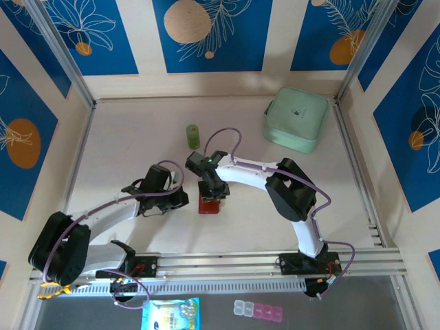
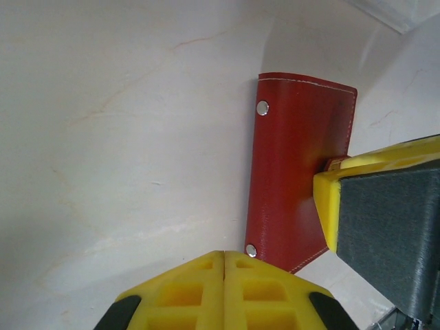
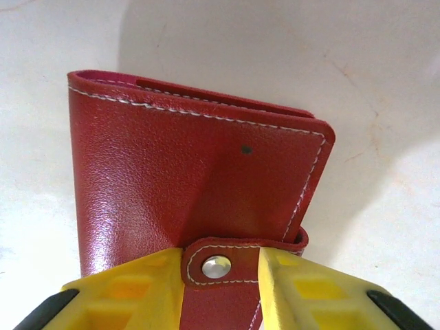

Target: Take the credit cards out of the card holder

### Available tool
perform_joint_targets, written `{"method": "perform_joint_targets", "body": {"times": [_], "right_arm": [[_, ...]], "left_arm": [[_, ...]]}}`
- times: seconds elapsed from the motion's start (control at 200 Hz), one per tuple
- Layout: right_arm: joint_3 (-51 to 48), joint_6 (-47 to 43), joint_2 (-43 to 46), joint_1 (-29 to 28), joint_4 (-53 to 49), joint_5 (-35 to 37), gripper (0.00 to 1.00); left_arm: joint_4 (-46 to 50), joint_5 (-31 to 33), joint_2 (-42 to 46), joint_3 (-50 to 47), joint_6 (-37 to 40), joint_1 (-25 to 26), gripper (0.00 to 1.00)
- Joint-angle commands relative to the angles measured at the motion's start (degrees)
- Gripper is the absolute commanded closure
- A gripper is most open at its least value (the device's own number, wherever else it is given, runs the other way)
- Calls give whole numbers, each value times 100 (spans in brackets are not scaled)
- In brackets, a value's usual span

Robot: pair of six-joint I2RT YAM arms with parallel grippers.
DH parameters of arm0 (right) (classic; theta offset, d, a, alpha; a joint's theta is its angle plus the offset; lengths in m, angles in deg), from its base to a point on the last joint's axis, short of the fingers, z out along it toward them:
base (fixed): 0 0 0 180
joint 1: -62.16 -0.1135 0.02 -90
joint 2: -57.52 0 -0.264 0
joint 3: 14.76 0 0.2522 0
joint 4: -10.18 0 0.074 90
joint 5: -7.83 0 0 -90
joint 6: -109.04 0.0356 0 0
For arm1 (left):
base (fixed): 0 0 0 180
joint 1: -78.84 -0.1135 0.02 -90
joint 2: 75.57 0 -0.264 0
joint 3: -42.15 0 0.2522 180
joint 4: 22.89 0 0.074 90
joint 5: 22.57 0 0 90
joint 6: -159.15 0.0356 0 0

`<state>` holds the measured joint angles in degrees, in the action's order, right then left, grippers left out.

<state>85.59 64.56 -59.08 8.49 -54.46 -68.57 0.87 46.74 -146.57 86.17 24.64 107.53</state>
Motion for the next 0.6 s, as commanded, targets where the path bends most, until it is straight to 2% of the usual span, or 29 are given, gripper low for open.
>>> {"method": "perform_joint_targets", "body": {"times": [0.0,0.225,0.595], "right_arm": [[-38,140,-113,-38,6,11,68],[-362,222,7,31,323,-195,76],[-1103,378,348,246,1121,-768,82]], "left_arm": [[-200,-280,-95,-62,41,-56,100],[-545,-574,-342,-14,-117,-29,100],[-812,-583,-739,173,-365,317,100]]}}
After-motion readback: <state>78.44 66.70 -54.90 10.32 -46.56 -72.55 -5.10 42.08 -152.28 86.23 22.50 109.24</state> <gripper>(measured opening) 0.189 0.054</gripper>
